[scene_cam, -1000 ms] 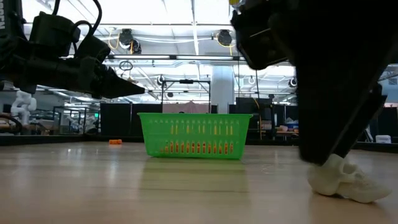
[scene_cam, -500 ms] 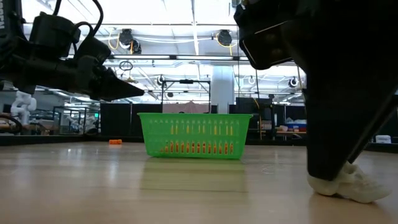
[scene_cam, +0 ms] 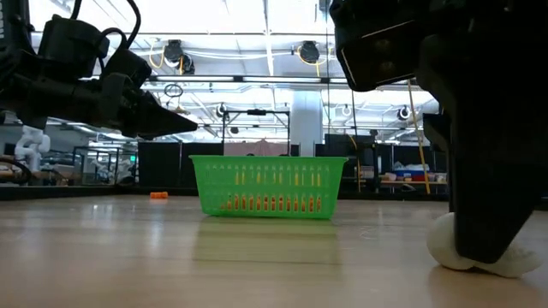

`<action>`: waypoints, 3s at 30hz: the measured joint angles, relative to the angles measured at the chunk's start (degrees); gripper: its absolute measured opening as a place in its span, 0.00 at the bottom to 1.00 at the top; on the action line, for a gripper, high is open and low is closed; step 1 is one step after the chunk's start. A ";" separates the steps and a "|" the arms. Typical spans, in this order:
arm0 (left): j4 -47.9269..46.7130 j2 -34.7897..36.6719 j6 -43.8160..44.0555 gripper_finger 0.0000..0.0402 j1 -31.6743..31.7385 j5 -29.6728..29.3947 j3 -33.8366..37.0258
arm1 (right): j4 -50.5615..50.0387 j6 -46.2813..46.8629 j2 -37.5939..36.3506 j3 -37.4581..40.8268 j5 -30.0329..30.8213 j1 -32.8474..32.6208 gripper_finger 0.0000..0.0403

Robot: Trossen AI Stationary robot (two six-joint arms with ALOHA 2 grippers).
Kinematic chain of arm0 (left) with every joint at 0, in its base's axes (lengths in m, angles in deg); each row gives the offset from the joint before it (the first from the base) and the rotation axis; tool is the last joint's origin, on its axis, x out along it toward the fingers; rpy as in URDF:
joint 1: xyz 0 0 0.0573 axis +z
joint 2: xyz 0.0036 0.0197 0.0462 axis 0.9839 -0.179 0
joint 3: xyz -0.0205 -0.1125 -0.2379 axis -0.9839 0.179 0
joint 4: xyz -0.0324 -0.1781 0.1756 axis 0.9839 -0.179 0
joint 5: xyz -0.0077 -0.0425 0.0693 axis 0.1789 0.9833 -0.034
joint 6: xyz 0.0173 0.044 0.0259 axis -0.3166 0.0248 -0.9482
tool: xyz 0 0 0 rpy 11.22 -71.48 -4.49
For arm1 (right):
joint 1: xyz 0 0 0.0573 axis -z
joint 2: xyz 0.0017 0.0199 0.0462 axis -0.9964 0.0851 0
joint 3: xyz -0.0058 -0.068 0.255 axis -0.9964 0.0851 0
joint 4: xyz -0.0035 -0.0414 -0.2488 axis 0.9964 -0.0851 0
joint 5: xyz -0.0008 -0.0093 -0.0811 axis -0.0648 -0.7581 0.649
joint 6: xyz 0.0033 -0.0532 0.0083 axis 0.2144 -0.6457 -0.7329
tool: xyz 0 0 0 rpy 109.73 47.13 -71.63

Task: Sort Halloween decoration
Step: Put the skull toy into the yellow bin, then put the orange skeleton toy into the green bin

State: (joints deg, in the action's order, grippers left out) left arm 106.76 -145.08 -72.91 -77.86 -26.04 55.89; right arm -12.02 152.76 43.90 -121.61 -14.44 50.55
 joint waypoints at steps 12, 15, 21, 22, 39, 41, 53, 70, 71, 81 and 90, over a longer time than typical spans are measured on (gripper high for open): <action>0.06 -0.01 2.07 0.04 0.00 -0.14 -0.02 | -1.38 -9.02 -4.58 0.09 1.71 2.40 0.13; 0.05 -0.02 2.96 0.04 0.00 -0.16 -0.04 | -1.52 -11.11 -7.15 0.09 2.12 3.37 0.13; 0.07 0.00 2.95 0.04 0.02 -0.14 -0.04 | -9.15 -14.27 -14.10 0.09 7.71 8.43 0.12; 0.09 0.00 2.94 0.04 0.02 -0.14 -0.04 | -10.86 -15.30 -15.18 0.09 8.93 9.78 0.12; 0.07 0.00 2.90 0.04 0.02 -0.57 -0.26 | -10.54 -51.17 -16.54 0.00 8.24 44.70 0.12; -0.03 -0.01 2.91 0.04 0.02 -0.60 -0.69 | -9.05 -54.23 -15.20 0.00 6.57 46.84 0.12; -5.25 -0.02 2.88 0.04 0.02 -1.23 -2.10 | -4.74 -59.11 -7.24 0.04 3.04 52.10 0.12; -5.83 -0.02 2.98 0.04 0.02 -1.28 -2.10 | -2.25 -62.26 -5.51 0.02 3.26 51.33 0.30; -5.95 -0.02 2.98 0.04 0.02 -1.26 -2.10 | -2.14 -62.26 -5.56 0.02 3.23 51.10 0.33; -6.40 -0.02 3.03 0.04 0.04 -1.63 -2.10 | 2.95 -63.24 -13.30 3.03 12.45 47.53 0.19; -7.37 -0.02 5.92 0.04 0.91 -1.57 -2.83 | 30.53 -65.14 -25.57 24.32 11.50 44.40 0.02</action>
State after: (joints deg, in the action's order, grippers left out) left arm 99.39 -145.10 -66.99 -76.95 -27.61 53.05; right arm 18.51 87.62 18.33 -97.29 -2.94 94.94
